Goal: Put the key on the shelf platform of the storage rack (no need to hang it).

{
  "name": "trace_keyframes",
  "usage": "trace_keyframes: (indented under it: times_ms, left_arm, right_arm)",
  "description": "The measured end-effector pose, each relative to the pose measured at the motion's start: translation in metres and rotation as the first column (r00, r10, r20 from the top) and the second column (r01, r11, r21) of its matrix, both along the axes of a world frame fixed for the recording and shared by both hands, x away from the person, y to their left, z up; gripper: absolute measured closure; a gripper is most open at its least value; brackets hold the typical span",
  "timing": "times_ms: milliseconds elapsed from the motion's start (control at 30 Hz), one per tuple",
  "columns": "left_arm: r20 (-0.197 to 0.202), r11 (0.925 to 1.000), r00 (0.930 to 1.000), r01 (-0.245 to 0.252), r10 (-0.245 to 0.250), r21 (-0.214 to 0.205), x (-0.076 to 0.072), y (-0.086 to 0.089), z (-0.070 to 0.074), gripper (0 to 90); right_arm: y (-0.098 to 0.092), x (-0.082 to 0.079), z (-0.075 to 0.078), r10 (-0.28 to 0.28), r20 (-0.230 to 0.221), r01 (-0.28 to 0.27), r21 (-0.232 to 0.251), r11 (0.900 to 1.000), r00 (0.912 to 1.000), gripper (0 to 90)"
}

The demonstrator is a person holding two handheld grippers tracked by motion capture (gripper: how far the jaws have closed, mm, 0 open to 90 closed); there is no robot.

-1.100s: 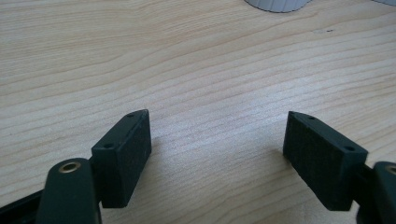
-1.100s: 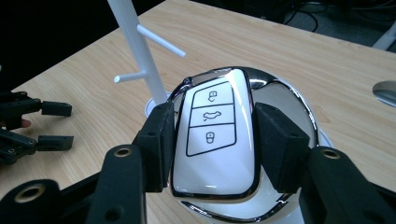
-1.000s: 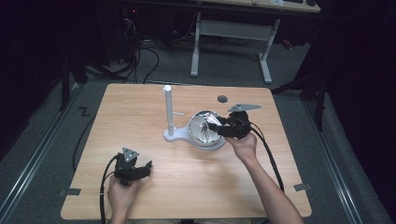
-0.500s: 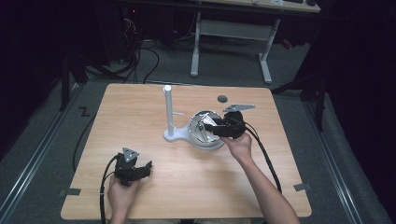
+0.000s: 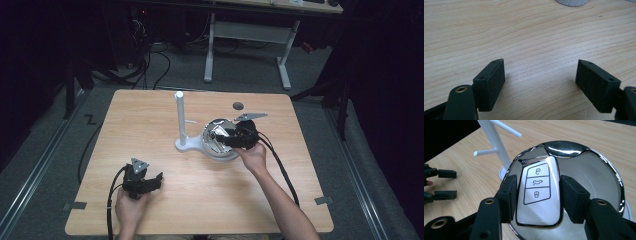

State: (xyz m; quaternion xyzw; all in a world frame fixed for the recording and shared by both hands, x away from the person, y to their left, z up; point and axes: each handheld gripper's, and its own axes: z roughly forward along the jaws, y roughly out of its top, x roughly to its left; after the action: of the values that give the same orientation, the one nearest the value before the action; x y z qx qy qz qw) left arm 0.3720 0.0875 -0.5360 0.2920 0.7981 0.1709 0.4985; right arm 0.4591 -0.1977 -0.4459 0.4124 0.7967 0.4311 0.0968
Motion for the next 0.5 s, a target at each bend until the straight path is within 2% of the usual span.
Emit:
trace_keyframes:
  times_ms: [267, 500]
  left_arm:
    - [-0.002, 1.0000, 1.0000, 0.002, -0.002, -0.001, 0.000, 0.000, 0.000, 23.9]
    - [-0.001, 1.0000, 1.0000, 0.005, -0.005, -0.002, 0.000, 0.001, 0.000, 23.9]
  right_arm:
    - [0.010, 0.004, -0.007, 0.004, -0.022, -0.004, -0.017, 0.9999, 0.9997, 50.3]
    - [0.013, 0.007, -0.009, -0.017, -0.003, 0.017, -0.040, 0.9991, 0.9998, 50.9]
